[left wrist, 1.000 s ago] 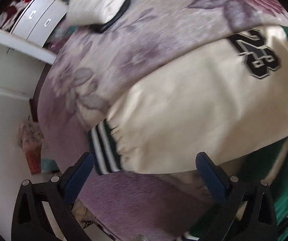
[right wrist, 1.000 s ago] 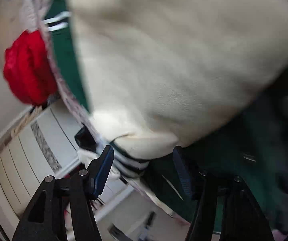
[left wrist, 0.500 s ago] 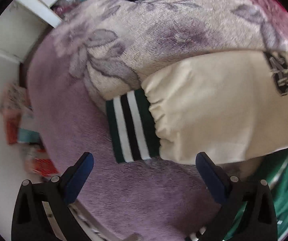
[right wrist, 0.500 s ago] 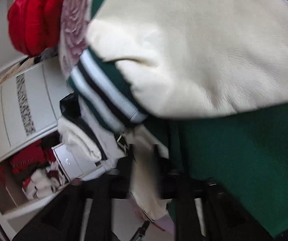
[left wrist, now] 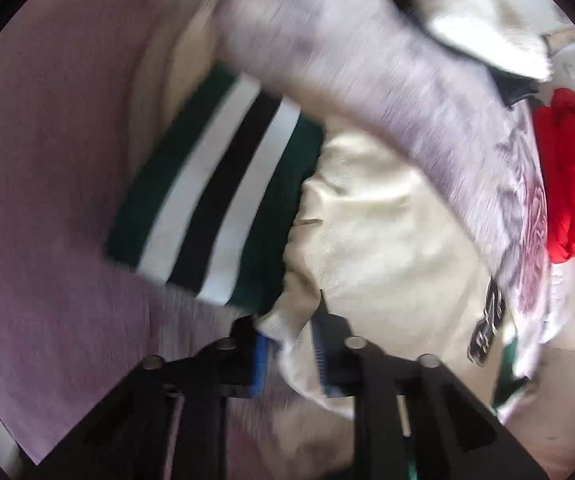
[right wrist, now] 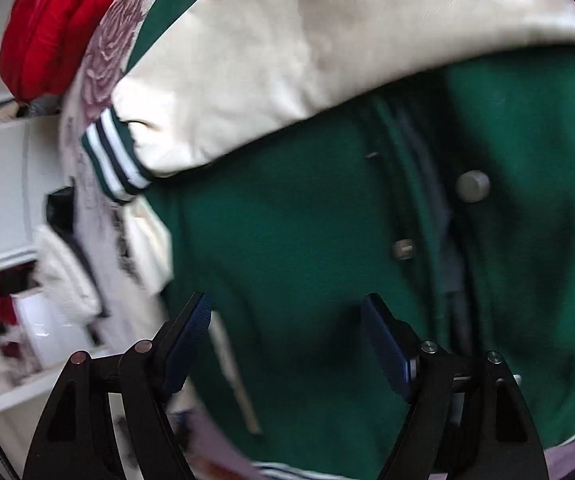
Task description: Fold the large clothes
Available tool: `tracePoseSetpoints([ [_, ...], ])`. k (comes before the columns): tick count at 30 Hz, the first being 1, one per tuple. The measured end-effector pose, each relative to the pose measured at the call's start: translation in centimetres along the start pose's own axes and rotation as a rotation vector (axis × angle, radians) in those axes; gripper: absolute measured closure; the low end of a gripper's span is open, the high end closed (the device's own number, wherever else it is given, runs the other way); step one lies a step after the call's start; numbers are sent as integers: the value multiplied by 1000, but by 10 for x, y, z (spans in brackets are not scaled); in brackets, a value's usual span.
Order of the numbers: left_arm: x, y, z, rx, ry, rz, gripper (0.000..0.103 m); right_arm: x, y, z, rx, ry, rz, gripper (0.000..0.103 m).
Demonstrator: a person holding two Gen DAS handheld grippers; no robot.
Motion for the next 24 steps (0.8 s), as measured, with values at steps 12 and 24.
tracePoseSetpoints([
  [12, -168, 70, 82, 11, 219, 20, 86, 23, 11, -21, 332, -196, 107, 11],
  [24, -172, 74, 134, -23, 309, 152, 91, -3, -5, -48, 488, -223, 221, 11],
])
Point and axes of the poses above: each gripper's, at about its wrist camera, not at the fingertips, and y roughly the way its jaws point, z to its right, x to its underside, the point moved 1 cm from there along y, roughly the way its jaws point, and after that the axes turned 6 degrees about y, right-handed, at the moved point
